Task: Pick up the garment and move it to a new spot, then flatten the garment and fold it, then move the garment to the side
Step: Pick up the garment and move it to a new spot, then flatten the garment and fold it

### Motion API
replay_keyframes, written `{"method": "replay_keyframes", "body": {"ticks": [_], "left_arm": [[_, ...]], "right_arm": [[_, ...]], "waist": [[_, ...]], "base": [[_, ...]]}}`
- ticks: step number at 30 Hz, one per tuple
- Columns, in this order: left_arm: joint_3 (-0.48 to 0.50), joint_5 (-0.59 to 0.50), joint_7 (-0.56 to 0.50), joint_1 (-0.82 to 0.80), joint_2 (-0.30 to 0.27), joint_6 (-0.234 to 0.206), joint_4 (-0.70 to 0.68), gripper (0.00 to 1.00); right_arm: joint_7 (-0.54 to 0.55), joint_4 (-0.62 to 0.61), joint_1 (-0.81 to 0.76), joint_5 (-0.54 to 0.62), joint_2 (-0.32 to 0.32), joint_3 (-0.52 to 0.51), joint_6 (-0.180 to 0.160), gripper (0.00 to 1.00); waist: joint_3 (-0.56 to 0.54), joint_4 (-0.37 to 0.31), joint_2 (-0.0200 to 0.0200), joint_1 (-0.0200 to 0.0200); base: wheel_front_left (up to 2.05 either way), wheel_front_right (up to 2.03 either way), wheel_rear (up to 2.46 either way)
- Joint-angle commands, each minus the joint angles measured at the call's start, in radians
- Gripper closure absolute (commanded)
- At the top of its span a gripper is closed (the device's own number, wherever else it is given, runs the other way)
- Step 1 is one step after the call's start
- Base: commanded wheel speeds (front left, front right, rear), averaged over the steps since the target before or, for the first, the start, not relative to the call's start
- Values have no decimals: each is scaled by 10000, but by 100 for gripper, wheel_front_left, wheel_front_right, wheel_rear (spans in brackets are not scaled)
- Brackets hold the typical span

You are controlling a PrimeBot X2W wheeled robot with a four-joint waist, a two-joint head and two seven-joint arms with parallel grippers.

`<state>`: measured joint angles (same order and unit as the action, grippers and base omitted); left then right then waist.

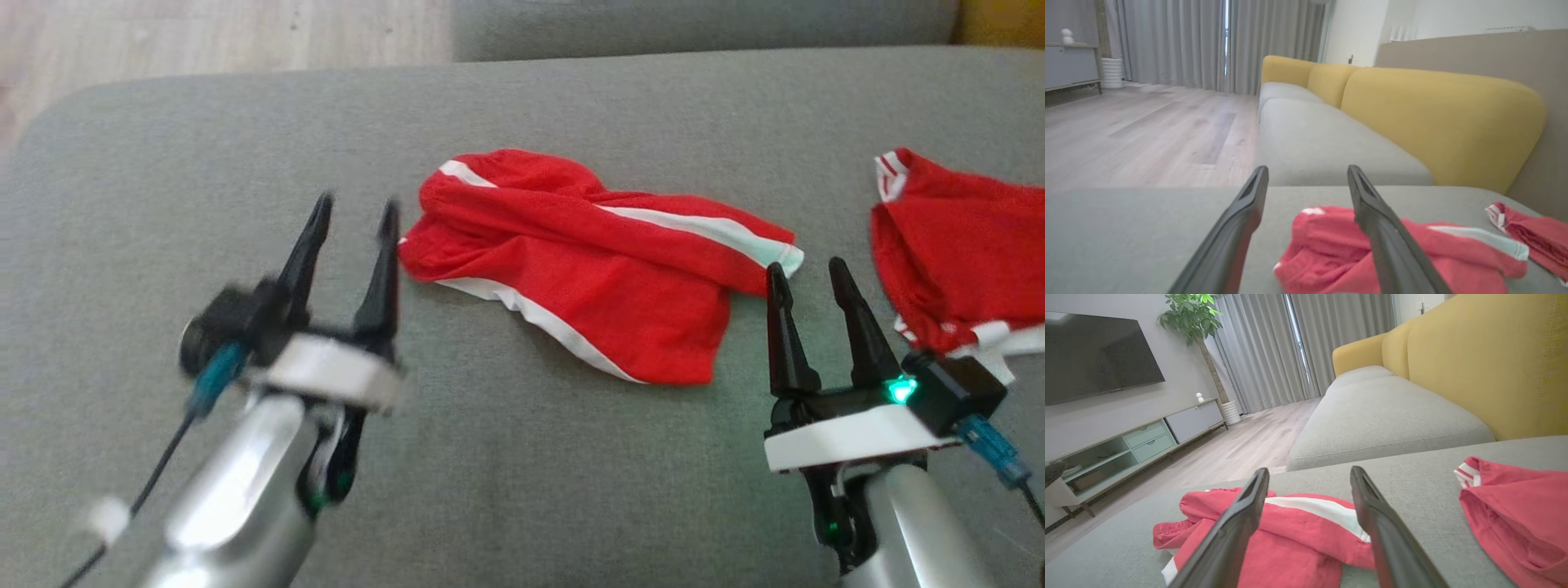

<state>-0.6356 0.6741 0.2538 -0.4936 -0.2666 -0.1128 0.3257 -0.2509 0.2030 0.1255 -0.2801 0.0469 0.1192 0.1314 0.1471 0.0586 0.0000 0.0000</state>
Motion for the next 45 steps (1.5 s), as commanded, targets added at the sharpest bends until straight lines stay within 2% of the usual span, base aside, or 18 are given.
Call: {"method": "replay_keyframes", "body": {"ticks": [1, 6, 12, 21, 31, 38, 45], "left_arm": [[674, -352, 78, 280, -374, 89, -544, 0], [1755, -1050, 78, 1995, -332, 225, -1259, 0], [2842, -1833, 79, 3239, 511, 533, -1779, 0], [3435, -2815, 79, 3453, 1319, 1252, -1682, 0], [3845, -3394, 79, 3482, 1883, 1855, -1418, 0], [3769, -3508, 80, 3277, 2086, 2087, -1277, 0], [3407, -3339, 80, 2914, 2156, 2204, -1085, 0]], "right_arm": [[-109, -341, -52, 73, 33, 195, -7, 0], [-109, -329, -174, 121, 33, 194, -7, 0], [-109, -302, -260, 212, 33, 181, -7, 0], [-109, -207, -175, 395, 33, 218, -7, 0], [-109, 99, 184, 968, 33, 587, -7, 0], [540, 530, 1838, 1359, 480, 1466, -7, 0], [2181, 2142, 4304, 416, 1115, 2384, -7, 0]], "waist": [[-153, 202, 0, 0], [-257, 390, 0, 0], [-289, 546, 0, 0], [-271, 722, 0, 0], [-100, 1112, 0, 0], [316, 1736, 0, 0], [832, 2750, 0, 0]], "base": [[0, 0, 0], [0, 0, 0], [0, 0, 0], [0, 0, 0], [0, 0, 0], [0, 0, 0], [0, 0, 0]]}}
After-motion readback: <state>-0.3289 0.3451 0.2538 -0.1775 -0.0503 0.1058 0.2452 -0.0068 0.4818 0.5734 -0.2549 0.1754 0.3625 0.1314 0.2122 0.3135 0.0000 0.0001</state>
